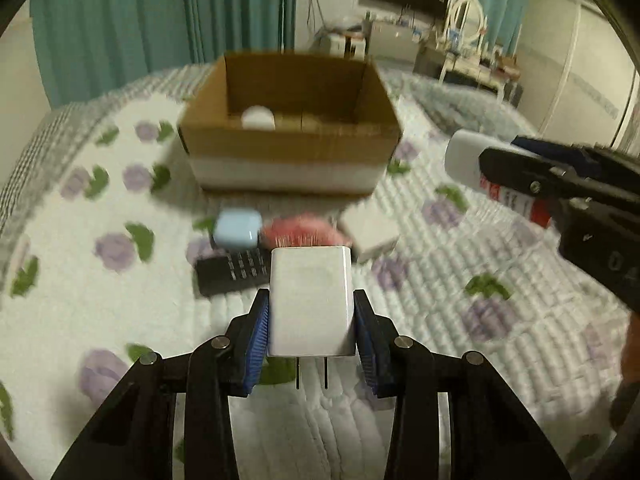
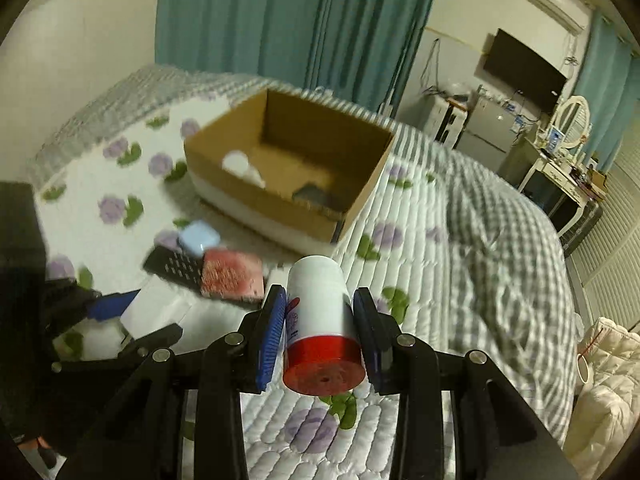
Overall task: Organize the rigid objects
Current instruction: 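Carry the charger cube into the box with left tool while right tool drops the bottle in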
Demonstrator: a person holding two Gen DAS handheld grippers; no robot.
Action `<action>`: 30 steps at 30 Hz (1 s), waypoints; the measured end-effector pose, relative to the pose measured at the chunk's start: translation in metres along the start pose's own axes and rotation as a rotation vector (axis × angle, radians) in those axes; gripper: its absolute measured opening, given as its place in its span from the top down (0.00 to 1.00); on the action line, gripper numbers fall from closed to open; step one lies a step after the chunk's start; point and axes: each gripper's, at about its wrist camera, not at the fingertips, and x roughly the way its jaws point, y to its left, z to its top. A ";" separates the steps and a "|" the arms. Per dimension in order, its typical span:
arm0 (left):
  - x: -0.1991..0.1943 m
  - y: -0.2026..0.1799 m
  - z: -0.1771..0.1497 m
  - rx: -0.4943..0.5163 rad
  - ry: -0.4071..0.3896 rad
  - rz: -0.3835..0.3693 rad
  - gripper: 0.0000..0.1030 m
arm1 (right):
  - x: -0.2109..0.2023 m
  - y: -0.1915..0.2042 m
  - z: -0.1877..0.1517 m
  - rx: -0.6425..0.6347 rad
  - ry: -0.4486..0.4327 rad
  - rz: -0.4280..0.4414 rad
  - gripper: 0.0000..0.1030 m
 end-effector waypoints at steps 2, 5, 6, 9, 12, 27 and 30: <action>-0.014 0.003 0.014 0.000 -0.043 0.000 0.61 | -0.010 0.001 0.010 0.003 -0.021 -0.010 0.66; -0.028 0.005 0.036 0.004 -0.091 0.001 0.61 | -0.025 0.000 0.029 0.013 -0.060 -0.016 0.66; -0.034 0.009 0.047 -0.001 -0.109 -0.007 0.61 | -0.028 0.000 0.037 0.015 -0.075 -0.018 0.66; -0.039 0.017 0.074 -0.001 -0.148 0.002 0.61 | -0.031 -0.002 0.061 0.029 -0.112 -0.016 0.66; -0.038 0.027 0.095 0.007 -0.169 0.016 0.61 | -0.025 -0.003 0.086 0.040 -0.143 -0.003 0.66; 0.074 0.058 0.191 0.060 -0.143 0.088 0.61 | 0.127 -0.030 0.156 0.037 -0.073 0.048 0.66; 0.105 0.060 0.197 0.074 -0.116 0.098 0.61 | 0.158 -0.033 0.159 0.029 -0.049 0.059 0.66</action>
